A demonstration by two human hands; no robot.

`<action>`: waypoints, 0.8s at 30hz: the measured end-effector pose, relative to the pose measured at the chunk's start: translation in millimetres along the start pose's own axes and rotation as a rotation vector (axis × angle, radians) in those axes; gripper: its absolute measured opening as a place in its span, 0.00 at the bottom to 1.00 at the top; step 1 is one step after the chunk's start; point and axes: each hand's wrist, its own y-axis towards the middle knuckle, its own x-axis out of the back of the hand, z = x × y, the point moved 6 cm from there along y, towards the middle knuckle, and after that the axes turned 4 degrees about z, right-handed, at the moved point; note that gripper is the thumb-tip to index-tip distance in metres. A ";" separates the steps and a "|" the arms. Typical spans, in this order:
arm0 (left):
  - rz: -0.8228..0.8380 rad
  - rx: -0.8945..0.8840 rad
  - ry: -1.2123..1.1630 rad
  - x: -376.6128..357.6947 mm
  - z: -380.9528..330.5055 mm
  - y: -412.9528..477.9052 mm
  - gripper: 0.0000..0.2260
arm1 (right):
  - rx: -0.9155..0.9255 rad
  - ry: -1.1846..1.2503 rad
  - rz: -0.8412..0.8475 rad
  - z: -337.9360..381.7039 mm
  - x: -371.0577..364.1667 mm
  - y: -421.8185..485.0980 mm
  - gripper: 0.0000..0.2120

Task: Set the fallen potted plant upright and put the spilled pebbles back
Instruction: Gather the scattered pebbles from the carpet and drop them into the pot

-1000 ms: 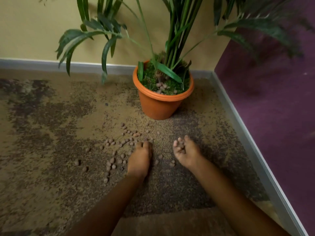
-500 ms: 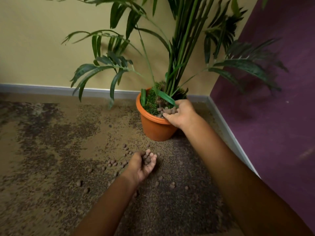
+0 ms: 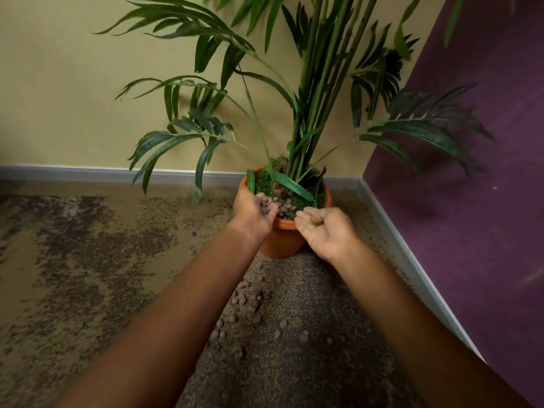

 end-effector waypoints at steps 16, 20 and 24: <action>0.077 -0.428 0.568 2.0 21.9 12.6 0.21 | -0.134 -0.506 -0.099 -73.6 135.6 -7.6 0.20; 0.091 -0.663 0.939 29.6 47.7 -4.9 0.21 | -0.050 -0.727 -0.217 -77.1 159.6 -4.8 0.16; 0.145 -0.750 1.266 64.4 86.8 -15.0 0.23 | 0.229 -1.232 -0.280 -58.7 166.3 -0.9 0.15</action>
